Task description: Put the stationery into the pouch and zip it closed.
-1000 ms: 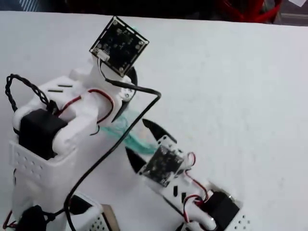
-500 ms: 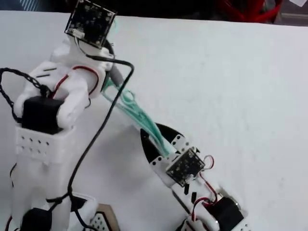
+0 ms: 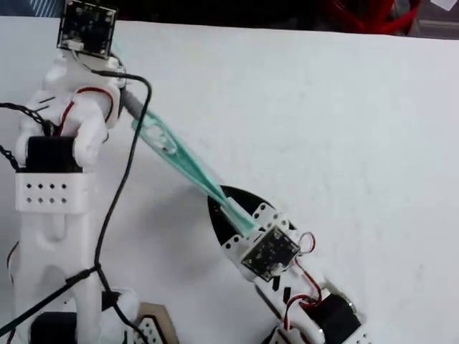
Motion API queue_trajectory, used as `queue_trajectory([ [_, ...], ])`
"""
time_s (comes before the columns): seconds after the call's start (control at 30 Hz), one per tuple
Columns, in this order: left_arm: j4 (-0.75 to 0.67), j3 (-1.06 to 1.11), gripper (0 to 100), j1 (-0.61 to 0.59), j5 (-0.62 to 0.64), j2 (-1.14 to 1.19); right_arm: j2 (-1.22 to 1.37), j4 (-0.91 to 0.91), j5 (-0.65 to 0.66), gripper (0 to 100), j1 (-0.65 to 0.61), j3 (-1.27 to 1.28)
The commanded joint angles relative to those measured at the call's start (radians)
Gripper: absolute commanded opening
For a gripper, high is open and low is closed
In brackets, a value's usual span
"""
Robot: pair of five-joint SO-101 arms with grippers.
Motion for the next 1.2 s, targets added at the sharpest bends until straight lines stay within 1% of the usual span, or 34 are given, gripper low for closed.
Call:
queue_trajectory([
  [0.0, -0.041, -0.003, 2, 0.022, 0.04, -0.005, 0.001, -0.084, 0.034, 2.0, 0.015, 0.074],
  [0.13, -0.043, -0.005, 2, 0.041, 0.043, -0.005, 0.001, -0.225, 0.038, 2.0, 0.019, 0.189],
  [0.2, -0.061, 0.006, 2, 0.024, 0.043, -0.004, 0.001, -0.249, 0.038, 2.0, 0.053, 0.203],
  [0.33, -0.198, 0.086, 2, -0.067, 0.043, -0.002, 0.001, -0.266, 0.037, 2.0, 0.125, 0.199],
  [0.43, -0.305, 0.157, 2, -0.114, 0.041, -0.002, 0.001, -0.294, 0.054, 2.0, 0.137, 0.209],
  [0.57, -0.373, 0.212, 2, -0.148, 0.037, -0.001, 0.001, -0.298, 0.107, 2.0, 0.137, 0.232],
  [0.77, -0.516, 0.282, 2, -0.211, 0.035, 0.021, 0.001, -0.351, 0.117, 2.0, 0.14, 0.269],
  [0.9, -0.575, 0.242, 2, -0.234, 0.035, 0.165, 0.001, -0.352, 0.118, 2.0, 0.14, 0.27],
  [1.03, -0.566, 0.08, 2, -0.275, 0.044, 0.398, 0.001, -0.352, 0.127, 2.0, 0.14, 0.27],
  [1.17, -0.545, -0.043, 2, -0.337, 0.124, 0.559, 0.001, -0.352, 0.137, 2.0, 0.14, 0.272],
])
